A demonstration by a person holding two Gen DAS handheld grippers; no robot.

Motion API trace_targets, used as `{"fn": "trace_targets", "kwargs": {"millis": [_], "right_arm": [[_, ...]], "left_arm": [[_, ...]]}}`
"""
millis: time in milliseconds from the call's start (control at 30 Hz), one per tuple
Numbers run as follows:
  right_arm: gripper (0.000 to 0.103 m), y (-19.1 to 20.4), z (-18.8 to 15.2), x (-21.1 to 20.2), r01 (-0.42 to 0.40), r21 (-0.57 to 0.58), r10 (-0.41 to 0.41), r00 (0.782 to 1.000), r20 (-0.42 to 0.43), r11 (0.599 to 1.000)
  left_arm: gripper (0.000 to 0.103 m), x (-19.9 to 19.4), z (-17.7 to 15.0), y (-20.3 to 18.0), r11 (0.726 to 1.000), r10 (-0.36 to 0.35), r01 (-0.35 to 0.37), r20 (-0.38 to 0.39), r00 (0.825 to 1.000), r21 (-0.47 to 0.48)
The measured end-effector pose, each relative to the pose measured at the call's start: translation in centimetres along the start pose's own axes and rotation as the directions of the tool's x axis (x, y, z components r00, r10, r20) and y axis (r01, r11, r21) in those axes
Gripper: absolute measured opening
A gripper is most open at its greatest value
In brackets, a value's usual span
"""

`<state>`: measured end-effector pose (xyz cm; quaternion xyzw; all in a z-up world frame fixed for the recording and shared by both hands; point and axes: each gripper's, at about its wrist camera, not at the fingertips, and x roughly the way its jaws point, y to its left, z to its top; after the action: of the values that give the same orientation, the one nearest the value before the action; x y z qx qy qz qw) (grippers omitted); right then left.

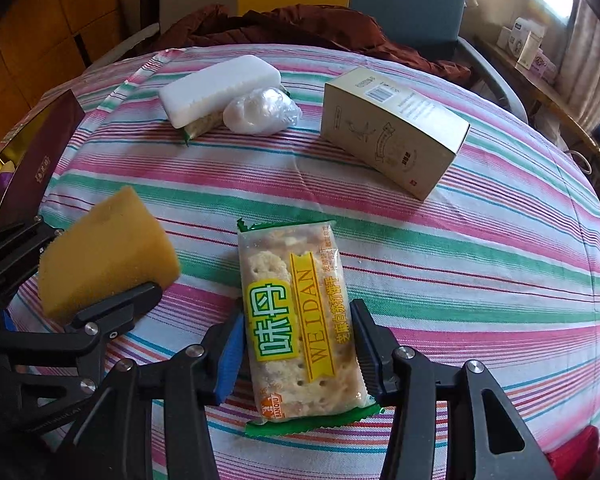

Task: Organize objects
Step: 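Lift the sponge and cracker pack and carry both toward the gold tray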

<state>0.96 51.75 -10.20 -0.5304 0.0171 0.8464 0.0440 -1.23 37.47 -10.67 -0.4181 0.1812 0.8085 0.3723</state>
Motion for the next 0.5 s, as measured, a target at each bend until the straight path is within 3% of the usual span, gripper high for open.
{"fn": "trace_targets", "kwargs": {"millis": [233,367,500], "right_arm": [[0.052,0.1,0.2,0.3,-0.003,0.002,0.003,1.0,0.006,1.0],[0.052,0.3,0.2,0.3,0.005,-0.009,-0.005,1.0,0.014,1.0],[0.052,0.4,0.1,0.3,0.01,-0.015,-0.01,1.0,0.017,1.0]], "left_arm": [[0.05,0.0,0.0,-0.1,1.0,0.007,-0.007,0.003,1.0,-0.003],[0.049,-0.6,0.0,-0.6,0.999,0.05,-0.05,-0.002,0.999,0.014],[0.049,-2.5,0.3,-0.2,0.997,0.072,-0.072,0.039,0.997,0.006]]}}
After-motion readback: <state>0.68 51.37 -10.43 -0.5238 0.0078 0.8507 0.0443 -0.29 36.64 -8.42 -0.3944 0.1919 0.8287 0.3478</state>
